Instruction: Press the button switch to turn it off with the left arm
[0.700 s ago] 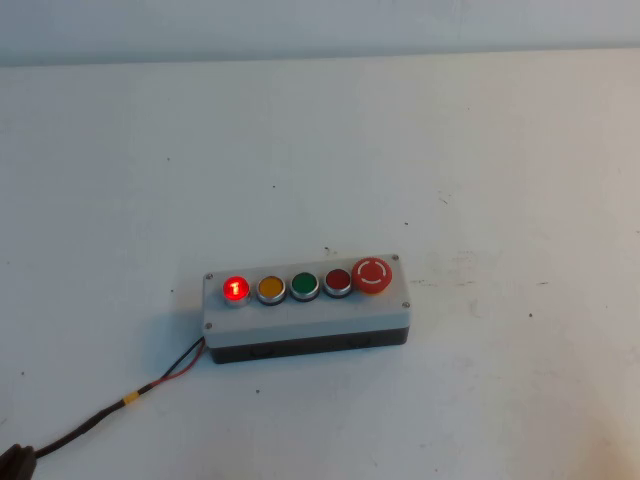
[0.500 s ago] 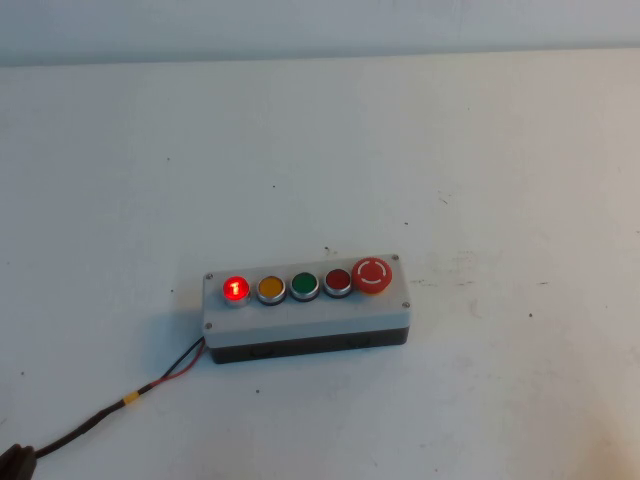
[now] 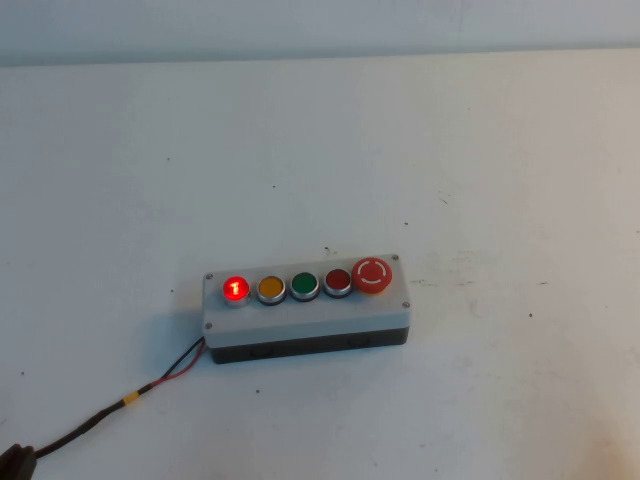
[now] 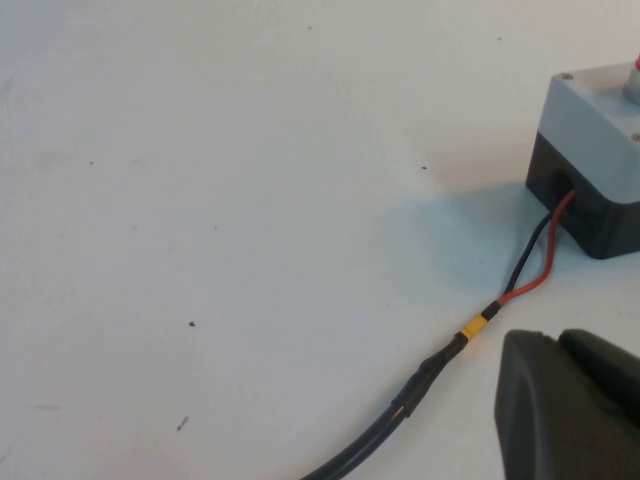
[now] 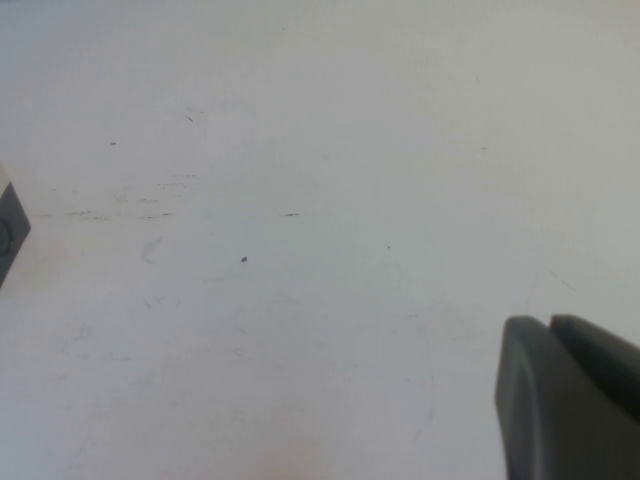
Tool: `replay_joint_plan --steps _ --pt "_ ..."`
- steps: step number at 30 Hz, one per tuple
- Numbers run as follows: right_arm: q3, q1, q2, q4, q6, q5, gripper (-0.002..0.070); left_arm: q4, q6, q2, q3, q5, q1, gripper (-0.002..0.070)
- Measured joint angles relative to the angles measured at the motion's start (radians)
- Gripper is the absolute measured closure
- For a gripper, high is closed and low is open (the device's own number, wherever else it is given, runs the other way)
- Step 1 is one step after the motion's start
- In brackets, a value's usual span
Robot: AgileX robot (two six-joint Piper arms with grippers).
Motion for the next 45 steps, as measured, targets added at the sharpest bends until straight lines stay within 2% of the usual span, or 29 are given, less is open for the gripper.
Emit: replay_joint_plan --steps 15,18,23,28,31,34,39,45 --pt "0.000 0.000 0.000 0.000 0.000 0.000 0.0692 -0.002 -0.010 0.000 0.000 -0.004 0.000 0.0678" --pt "0.000 0.000 0.000 0.000 0.000 0.000 0.0692 -0.042 -0.089 0.000 0.000 -0.032 0.000 0.0678" --pt "0.000 0.000 0.000 0.000 0.000 0.000 0.0692 -0.204 -0.274 0.000 0.000 -0.176 0.000 0.0678" --pt "0.000 0.000 0.000 0.000 0.000 0.000 0.0692 -0.245 -0.311 0.000 0.000 -0.286 0.000 0.0678" --pt "0.000 0.000 0.000 0.000 0.000 0.000 0.0692 -0.284 -0.342 0.000 -0.003 -0.286 0.000 0.0678" --pt "0.000 0.000 0.000 0.000 0.000 0.000 0.0692 -0.301 -0.354 0.056 -0.078 -0.151 0.000 0.0678" --pt "0.000 0.000 0.000 0.000 0.000 0.000 0.0692 -0.210 -0.322 0.294 -0.362 0.172 0.000 0.0678" --pt "0.000 0.000 0.000 0.000 0.000 0.000 0.0692 -0.131 -0.128 0.667 -0.693 0.537 0.000 0.0678"
